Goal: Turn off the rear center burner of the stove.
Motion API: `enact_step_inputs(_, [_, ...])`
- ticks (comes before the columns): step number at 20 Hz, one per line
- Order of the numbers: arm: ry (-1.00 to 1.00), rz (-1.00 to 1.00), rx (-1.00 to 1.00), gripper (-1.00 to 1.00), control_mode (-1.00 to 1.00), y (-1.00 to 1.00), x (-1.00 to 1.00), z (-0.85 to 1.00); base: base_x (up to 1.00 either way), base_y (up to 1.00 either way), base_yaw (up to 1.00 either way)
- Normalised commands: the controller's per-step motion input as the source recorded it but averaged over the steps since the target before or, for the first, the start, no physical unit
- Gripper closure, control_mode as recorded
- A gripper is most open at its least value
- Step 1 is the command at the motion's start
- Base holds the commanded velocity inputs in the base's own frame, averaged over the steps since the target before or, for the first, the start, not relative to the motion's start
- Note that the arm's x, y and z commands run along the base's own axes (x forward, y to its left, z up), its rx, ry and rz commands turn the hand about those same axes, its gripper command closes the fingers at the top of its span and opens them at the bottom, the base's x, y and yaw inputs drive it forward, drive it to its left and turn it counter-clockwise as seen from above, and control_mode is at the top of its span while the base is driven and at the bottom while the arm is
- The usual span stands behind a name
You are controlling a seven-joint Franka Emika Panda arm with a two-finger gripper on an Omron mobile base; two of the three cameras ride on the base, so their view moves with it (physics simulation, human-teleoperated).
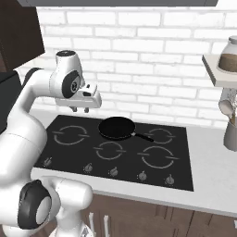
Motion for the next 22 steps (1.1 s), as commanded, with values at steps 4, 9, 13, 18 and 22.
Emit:
enact_step_inputs(4, [-0.03, -0.05, 0.01, -1.00, -1.00, -0.31, -0.37, -0.10, 0.00, 0.00, 0.00])
enact_step_inputs(9, [0.22, -0.41, 0.14, -1.00, -1.00, -0.97, -0.56, -0.66, 0.00, 0.00, 0.00])
enact_step_inputs(13, [0.34, -0.48, 0.15, -1.00, -1.00, -1.00, -0.29, -0.97, 0.00, 0.00, 0.00])
enact_step_inputs(18, [0.36, -0.29, 0.01, -1.00, -1.00, -0.79, -0.01, -0.99, 0.00, 0.00, 0.00])
enact_step_inputs(22, [-0.05, 0.00, 0.00, -1.00, -1.00, -0.02, 0.07, -0.41, 0.00, 0.00, 0.00])
